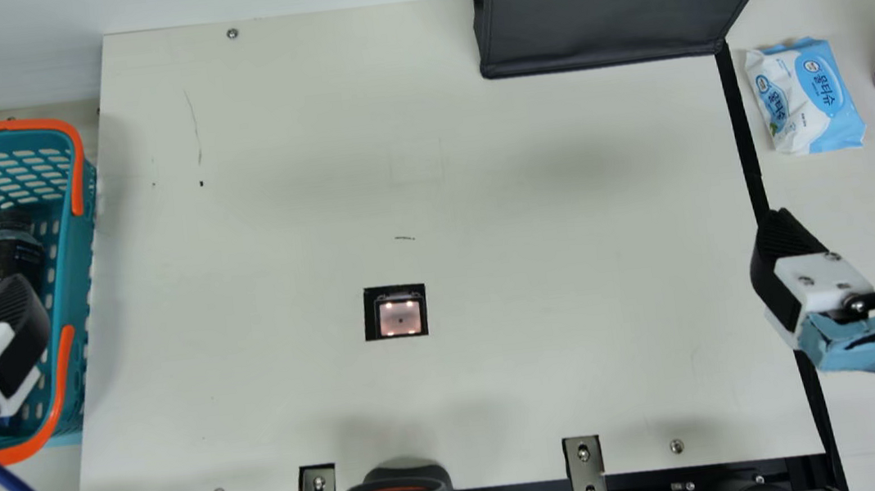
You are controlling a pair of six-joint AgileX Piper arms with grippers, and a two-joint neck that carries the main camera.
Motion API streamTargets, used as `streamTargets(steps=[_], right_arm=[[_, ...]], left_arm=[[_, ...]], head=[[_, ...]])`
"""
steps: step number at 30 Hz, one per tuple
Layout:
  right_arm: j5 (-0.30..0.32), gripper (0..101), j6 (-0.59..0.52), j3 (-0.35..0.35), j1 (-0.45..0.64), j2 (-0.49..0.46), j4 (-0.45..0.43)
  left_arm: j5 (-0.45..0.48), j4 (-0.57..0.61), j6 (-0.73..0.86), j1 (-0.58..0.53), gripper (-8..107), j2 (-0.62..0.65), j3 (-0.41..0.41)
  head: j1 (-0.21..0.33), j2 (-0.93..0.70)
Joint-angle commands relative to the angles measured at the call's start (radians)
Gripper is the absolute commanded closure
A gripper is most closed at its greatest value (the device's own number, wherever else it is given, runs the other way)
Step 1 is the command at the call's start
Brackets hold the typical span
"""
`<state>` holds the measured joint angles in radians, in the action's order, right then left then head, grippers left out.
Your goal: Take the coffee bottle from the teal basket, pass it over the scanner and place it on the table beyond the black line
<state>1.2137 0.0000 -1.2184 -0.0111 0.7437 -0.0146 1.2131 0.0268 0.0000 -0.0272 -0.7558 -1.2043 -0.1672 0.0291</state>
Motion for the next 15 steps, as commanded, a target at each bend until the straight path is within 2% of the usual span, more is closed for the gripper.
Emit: streamTargets(steps=[1, 15], right_arm=[[0.000, 6, 0.000, 0.000, 0.000, 0.000, 0.000], [-0.002, 6, 0.000, 0.000, 0.000, 0.000, 0.000]], left_arm=[[0.000, 0.000, 0.000, 0.000, 9, 0.000, 0.000], [0.000, 0.000, 0.000, 0.000, 9, 0.000, 0.000]], head=[[0.029, -0.025], [0.029, -0.351]])
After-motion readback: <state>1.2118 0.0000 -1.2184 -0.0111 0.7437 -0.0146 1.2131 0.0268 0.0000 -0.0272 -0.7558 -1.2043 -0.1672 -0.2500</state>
